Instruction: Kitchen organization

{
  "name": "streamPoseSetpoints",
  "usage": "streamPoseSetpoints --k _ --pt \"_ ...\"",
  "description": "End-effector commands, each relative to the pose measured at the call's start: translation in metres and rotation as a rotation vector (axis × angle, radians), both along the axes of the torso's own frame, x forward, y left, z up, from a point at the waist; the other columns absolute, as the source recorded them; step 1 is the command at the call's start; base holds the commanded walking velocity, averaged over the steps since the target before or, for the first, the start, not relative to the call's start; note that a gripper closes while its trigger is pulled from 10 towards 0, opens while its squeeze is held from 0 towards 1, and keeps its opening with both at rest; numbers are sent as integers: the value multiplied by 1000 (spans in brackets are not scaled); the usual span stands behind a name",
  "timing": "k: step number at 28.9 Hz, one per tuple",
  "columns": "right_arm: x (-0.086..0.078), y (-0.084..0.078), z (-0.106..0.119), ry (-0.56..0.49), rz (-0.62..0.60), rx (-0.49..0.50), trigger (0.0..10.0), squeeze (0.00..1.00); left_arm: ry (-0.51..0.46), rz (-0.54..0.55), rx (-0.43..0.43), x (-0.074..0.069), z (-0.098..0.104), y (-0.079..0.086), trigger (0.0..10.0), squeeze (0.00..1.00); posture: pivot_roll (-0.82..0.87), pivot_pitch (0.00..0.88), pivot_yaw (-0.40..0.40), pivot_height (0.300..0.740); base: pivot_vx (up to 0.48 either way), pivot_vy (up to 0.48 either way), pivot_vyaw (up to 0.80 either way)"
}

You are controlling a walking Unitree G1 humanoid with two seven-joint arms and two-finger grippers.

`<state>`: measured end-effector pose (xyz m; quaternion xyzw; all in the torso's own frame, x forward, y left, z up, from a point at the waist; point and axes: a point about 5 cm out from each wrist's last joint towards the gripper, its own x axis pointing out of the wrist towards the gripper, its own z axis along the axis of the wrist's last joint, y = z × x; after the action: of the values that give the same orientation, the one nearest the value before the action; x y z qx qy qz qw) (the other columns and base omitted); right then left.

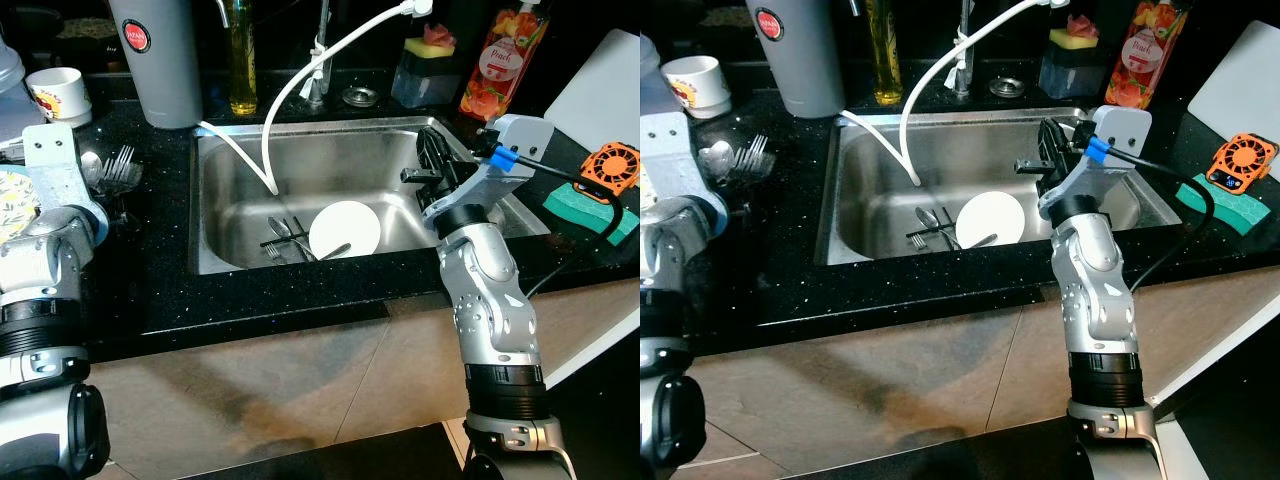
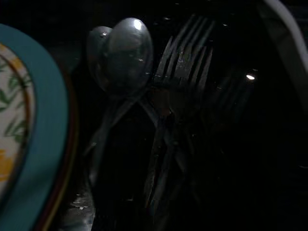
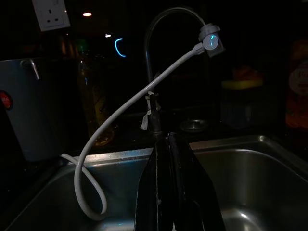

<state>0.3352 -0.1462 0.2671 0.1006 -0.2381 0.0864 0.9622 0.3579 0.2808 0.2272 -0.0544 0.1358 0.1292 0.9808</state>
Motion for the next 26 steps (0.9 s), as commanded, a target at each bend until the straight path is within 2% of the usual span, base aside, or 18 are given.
streamPoseSetpoints --k 1,2,3,4,5,6,7,11,13,15,17,20,21,22,23,24,26 --pt "0 -3 -2 2 -5 6 10000 0 64 1 -33 -3 -13 5 8118 0 137 64 -13 740 0 0 0" --pt "0 -3 -2 2 -4 5 10000 0 67 -2 -40 -3 -14 5 8118 0 137 63 -14 740 0 0 0" --pt "0 -3 -2 2 -1 4 10000 0 70 6 -42 -4 -16 7 2000 0 139 61 -15 740 0 0 0" --pt "0 -3 -2 2 -1 4 10000 0 70 6 -42 -4 -16 7 2000 0 139 61 -15 740 0 0 0" --pt "0 -2 -2 2 1 4 10000 0 72 20 -41 -5 -18 9 1373 0 139 61 -16 740 0 0 0" --pt "0 -2 -2 2 2 3 10000 0 73 30 -41 -6 -19 10 1373 0 139 61 -16 740 0 0 0" --pt "1 -1 -2 2 4 3 10000 0 71 42 -35 -6 -19 11 0 0 139 59 -18 740 0 0 0" --pt "1 -1 -1 1 9 0 10000 0 23 65 -22 -6 -12 15 0 0 139 54 -22 740 0 0 0" --pt "1 -1 -1 0 10 -2 10000 0 -52 65 -3 -4 0 15 0 0 138 52 -25 740 0 0 0" --pt "1 0 0 -1 12 -4 10000 0 -222 -20 24 -1 25 2 0 0 137 48 -25 740 0 0 0" --pt "1 0 0 -1 12 -4 10000 0 -222 -20 24 -1 25 2 0 0 137 48 -25 740 0 0 0" --pt "1 0 1 -5 14 -5 10000 0 -384 -110 46 -1 51 -14 0 0 134 47 -24 740 0 0 0" --pt "1 0 1 -5 14 -5 10000 0 -384 -110 46 -1 51 -14 0 0 134 47 -24 740 0 0 0" --pt "1 0 1 -6 13 -6 10000 0 -431 -139 54 -2 60 -21 4000 0 133 47 -24 740 0 0 0" --pt "1 0 1 -6 12 -6 10000 0 -443 -148 53 -2 63 -23 10000 0 133 47 -24 740 0 0 0" --pt "1 0 1 -6 12 -6 10000 0 -443 -148 53 -2 63 -23 10000 0 133 47 -24 740 0 0 0" --pt "1 -1 1 -5 10 -7 10000 0 -462 -209 49 -1 70 -34 10000 0 130 50 -24 740 0 0 0"
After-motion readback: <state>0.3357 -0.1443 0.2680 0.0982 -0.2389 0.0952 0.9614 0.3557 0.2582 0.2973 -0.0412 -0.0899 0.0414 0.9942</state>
